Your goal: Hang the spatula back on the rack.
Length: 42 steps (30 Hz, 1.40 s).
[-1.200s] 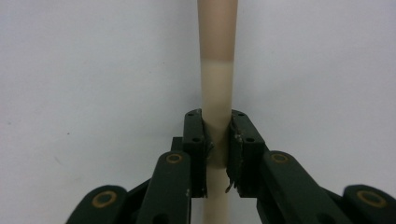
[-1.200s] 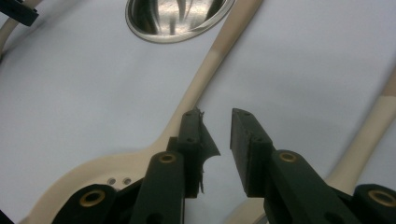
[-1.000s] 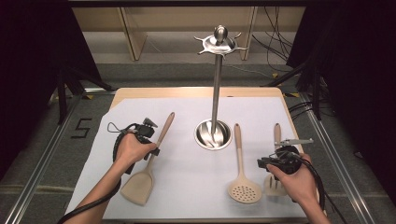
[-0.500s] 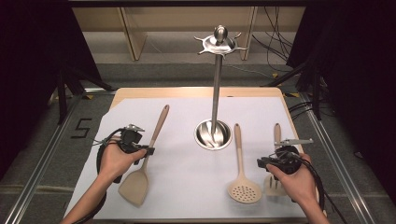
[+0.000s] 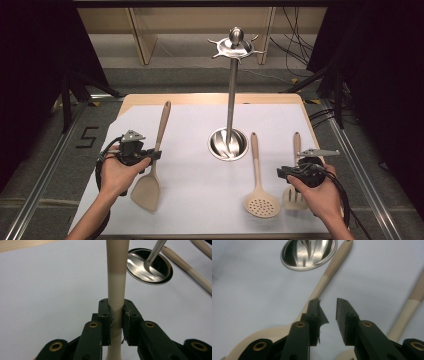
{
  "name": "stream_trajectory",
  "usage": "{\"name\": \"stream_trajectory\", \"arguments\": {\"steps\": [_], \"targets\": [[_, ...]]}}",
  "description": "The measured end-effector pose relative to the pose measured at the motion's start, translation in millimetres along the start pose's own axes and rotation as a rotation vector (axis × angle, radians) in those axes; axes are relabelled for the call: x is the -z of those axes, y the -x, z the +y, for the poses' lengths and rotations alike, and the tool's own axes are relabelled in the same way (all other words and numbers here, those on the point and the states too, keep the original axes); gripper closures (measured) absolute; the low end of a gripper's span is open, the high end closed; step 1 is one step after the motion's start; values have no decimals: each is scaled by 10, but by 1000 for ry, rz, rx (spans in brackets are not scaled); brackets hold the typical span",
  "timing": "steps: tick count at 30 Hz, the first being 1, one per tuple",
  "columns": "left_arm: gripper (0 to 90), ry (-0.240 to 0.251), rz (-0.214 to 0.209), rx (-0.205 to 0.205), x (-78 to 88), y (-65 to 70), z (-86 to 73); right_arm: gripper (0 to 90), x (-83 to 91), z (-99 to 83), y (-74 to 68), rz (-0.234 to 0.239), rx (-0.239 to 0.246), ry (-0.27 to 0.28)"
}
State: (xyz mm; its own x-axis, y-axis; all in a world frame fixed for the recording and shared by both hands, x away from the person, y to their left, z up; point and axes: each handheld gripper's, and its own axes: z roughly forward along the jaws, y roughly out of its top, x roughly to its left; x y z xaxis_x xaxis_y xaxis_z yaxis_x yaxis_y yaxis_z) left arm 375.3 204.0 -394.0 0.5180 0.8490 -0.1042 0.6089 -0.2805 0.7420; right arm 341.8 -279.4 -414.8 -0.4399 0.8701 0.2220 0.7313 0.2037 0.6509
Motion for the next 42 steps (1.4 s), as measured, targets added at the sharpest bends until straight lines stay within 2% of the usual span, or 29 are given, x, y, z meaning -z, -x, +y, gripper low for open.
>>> {"name": "stream_trajectory", "arguments": {"steps": [3,4,9,10,11,13,16,17,18,21,23,24,26,27,31,42], "targets": [[778,24,0,6,7,19,4,730,-9,-4,-9,-3,2,6],[778,57,1,13,11,38,8,731,-11,-3,-11,-1,-3,0],[778,98,12,4,51,65,34,730,-16,-2,-13,-8,1,9],[778,96,12,4,57,73,40,730,-17,1,-14,-11,0,14],[778,106,8,-5,61,77,44,729,-28,4,4,-20,21,31],[778,113,4,-4,71,101,50,726,-24,10,2,-10,33,44],[778,113,1,-24,81,121,57,720,-6,19,-3,-5,38,35],[778,142,-9,-11,67,157,59,717,-19,15,-6,-10,40,48],[778,142,-9,-11,67,157,59,715,-30,14,2,-8,55,64],[778,130,-15,-42,97,179,77,708,-31,12,-5,-10,58,66],[778,167,-24,-29,108,238,101,689,-36,12,-15,-22,63,69],[778,173,-24,-42,123,251,112,685,-37,13,-16,-23,64,69],[778,178,-30,-34,129,269,119,682,-41,13,-14,-25,65,72],[778,197,-29,-54,157,303,146,679,-34,15,-16,-24,63,66],[778,209,-36,-66,203,371,187,672,-41,16,-25,-9,56,72],[777,236,-53,-102,263,434,249,669,-31,35,-41,-20,64,74]]}}
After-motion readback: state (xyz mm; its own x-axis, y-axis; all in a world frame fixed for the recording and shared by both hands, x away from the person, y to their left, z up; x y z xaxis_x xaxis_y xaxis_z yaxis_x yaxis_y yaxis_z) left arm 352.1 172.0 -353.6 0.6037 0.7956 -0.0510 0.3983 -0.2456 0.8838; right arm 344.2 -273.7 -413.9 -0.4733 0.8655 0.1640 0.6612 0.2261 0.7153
